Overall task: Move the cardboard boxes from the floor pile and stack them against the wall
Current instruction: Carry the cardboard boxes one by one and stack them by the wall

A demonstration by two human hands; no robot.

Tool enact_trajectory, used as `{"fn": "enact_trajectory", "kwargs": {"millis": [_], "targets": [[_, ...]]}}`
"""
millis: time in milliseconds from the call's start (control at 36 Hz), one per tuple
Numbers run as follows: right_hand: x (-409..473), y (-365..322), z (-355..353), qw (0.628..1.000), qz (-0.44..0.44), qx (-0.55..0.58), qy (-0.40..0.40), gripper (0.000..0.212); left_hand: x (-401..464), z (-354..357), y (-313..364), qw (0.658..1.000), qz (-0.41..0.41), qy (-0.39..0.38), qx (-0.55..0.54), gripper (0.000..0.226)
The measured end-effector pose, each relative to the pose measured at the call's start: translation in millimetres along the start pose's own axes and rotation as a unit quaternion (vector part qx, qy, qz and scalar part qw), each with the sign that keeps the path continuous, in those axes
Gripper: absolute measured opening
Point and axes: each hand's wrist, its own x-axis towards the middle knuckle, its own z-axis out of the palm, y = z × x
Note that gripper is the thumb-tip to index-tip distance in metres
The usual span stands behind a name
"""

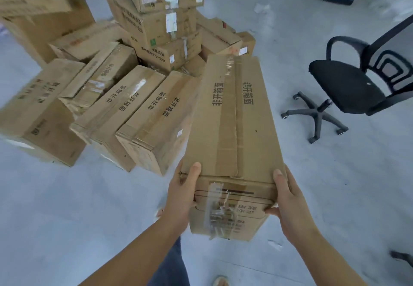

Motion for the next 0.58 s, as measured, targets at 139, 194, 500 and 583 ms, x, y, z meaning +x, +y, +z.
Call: {"fn": "enact_trajectory", "kwargs": {"millis": [139,194,500,583], "targets": [[-46.3,2.0,-40.7,0.999,-0.022,-0.003,-0.023,0.030,-63.9,10.5,-29.4,0.999,0.016,0.012,-0.036,0.032],[-60.9,1.6,-50.0,0.999,-0.032,-0.007,-0.036,0.028,-83.7,11.3,-35.6,0.998,0.020,0.023,-0.056,0.028],[-135.4,7.8,-56.4,0.989,-0.092,-0.048,-0.108,0.033,-173.3,-26.3,-68.8,0.986,0.063,0.060,-0.144,0.023],[-161.4,12.8,-46.8,0.985,-0.102,-0.066,-0.124,0.037,-196.6,-49.7,-78.7,0.982,0.077,0.073,-0.158,0.015]]}}
